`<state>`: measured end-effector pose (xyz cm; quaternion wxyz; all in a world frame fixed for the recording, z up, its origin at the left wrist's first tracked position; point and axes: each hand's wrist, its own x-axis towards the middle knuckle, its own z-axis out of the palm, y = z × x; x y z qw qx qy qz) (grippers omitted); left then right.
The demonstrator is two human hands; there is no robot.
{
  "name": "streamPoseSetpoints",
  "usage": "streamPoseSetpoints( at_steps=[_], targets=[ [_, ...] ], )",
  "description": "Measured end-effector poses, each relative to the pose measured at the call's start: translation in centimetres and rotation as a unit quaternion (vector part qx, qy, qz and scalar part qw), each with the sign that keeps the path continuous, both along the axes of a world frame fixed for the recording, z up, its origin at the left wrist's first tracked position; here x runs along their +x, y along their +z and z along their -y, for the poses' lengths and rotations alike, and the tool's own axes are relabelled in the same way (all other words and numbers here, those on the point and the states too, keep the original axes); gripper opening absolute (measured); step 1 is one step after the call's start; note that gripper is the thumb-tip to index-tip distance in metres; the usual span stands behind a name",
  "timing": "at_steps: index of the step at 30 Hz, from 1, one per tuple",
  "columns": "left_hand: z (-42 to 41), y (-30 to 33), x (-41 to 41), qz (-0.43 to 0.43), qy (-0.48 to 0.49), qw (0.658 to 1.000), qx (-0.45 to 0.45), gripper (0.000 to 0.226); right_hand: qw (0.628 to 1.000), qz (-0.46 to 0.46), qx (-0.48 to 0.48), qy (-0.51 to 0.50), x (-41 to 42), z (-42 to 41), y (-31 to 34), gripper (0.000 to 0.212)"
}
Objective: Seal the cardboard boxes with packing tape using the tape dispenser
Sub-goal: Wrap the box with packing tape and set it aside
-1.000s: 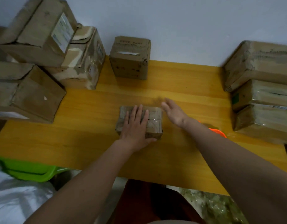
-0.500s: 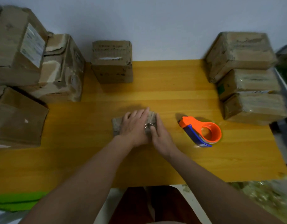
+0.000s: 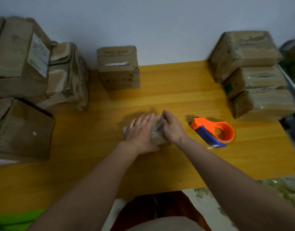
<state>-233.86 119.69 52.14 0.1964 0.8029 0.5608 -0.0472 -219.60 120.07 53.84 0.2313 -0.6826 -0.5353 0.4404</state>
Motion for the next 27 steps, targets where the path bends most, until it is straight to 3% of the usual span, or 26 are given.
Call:
streamPoseSetpoints(
  at_steps=[4,8,10,13,16,20,22,25,27],
  targets=[
    [0.1,-0.1,-0.6,-0.010,-0.019,1.000,-0.009,0.138,0.990,0.111,0.035,0.077,-0.3,-1.8,0.1,0.038],
    [0.2,-0.3,-0.5,-0.023,-0.008,1.000,0.006,0.139,0.998,-0.014,-0.030,0.048,-0.9,-2.7,-0.7,0.030],
    [0.1,-0.3,-0.5,-0.034,-0.001,0.999,0.012,0.140,0.992,-0.087,-0.087,0.024,-0.4,-3.2,-0.4,0.035],
    [0.1,-0.1,-0.6,-0.038,0.004,0.999,0.016,0.140,0.974,-0.108,-0.185,0.069,1.0,-3.1,-0.2,0.051],
    [0.4,0.0,-0.5,-0.039,0.007,0.999,0.014,0.140,0.984,-0.002,-0.149,0.100,1.3,-0.7,-1.1,0.049],
    [0.4,-0.1,-0.1,-0.046,0.012,0.999,0.019,0.140,0.985,0.168,-0.043,0.016,0.4,3.1,-2.7,0.045],
    [0.5,-0.1,0.3,-0.048,0.024,0.999,0.011,0.141,0.980,0.199,-0.009,-0.027,0.2,3.0,-3.0,0.040],
    [1.1,-0.3,0.8,-0.041,0.040,0.998,-0.008,0.146,0.992,0.035,0.028,-0.116,0.3,2.2,-3.1,0.039],
    [1.5,-0.5,0.8,-0.040,0.036,0.999,-0.006,0.149,0.967,-0.106,-0.004,-0.233,0.1,1.7,-3.1,0.045]
  ],
)
